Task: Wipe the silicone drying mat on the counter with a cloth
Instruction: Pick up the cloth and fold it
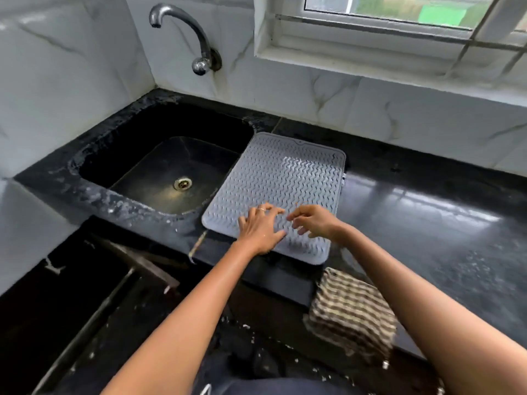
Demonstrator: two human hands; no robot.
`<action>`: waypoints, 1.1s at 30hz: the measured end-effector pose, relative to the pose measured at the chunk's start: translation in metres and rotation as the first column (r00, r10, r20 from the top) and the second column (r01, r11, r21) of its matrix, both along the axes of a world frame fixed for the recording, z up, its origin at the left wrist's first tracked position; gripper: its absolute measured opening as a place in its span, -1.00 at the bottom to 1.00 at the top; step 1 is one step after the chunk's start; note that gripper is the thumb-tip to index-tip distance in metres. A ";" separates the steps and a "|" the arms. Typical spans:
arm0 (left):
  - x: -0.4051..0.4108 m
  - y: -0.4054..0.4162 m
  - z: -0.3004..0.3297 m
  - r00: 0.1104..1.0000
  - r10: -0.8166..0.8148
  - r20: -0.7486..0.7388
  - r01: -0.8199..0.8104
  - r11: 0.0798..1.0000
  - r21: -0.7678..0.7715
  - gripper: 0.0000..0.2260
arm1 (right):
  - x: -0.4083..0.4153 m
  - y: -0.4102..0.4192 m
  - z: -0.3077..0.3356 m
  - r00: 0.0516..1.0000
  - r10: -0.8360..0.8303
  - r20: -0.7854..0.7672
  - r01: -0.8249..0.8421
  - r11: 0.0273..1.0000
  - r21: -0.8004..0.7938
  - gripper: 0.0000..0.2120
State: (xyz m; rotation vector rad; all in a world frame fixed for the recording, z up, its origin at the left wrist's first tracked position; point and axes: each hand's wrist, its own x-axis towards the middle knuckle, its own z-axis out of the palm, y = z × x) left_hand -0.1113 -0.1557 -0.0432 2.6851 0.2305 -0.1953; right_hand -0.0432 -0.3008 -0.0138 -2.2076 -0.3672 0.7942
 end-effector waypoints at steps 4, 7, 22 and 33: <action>-0.029 -0.077 -0.002 0.998 0.001 0.062 0.001 1.000 -0.026 -0.68 | -0.014 -0.062 0.004 0.989 0.135 -0.066 -0.143 0.981 -0.132 -0.87; -0.048 -0.110 -0.002 1.000 0.011 0.023 -0.010 1.000 -0.029 -0.68 | -0.023 -0.099 0.004 0.978 0.200 -0.058 -0.208 0.951 -0.229 -0.84; -0.082 -0.152 0.000 0.956 0.249 -0.154 -0.271 0.952 -0.143 -0.64 | -0.066 -0.142 -0.016 0.913 0.407 0.017 -0.362 0.830 -0.424 -0.64; -0.092 -0.121 0.045 0.928 0.331 -0.172 -0.326 0.497 -0.804 -0.67 | -0.059 -0.157 0.023 0.835 0.282 -0.472 -0.064 0.903 0.425 -0.69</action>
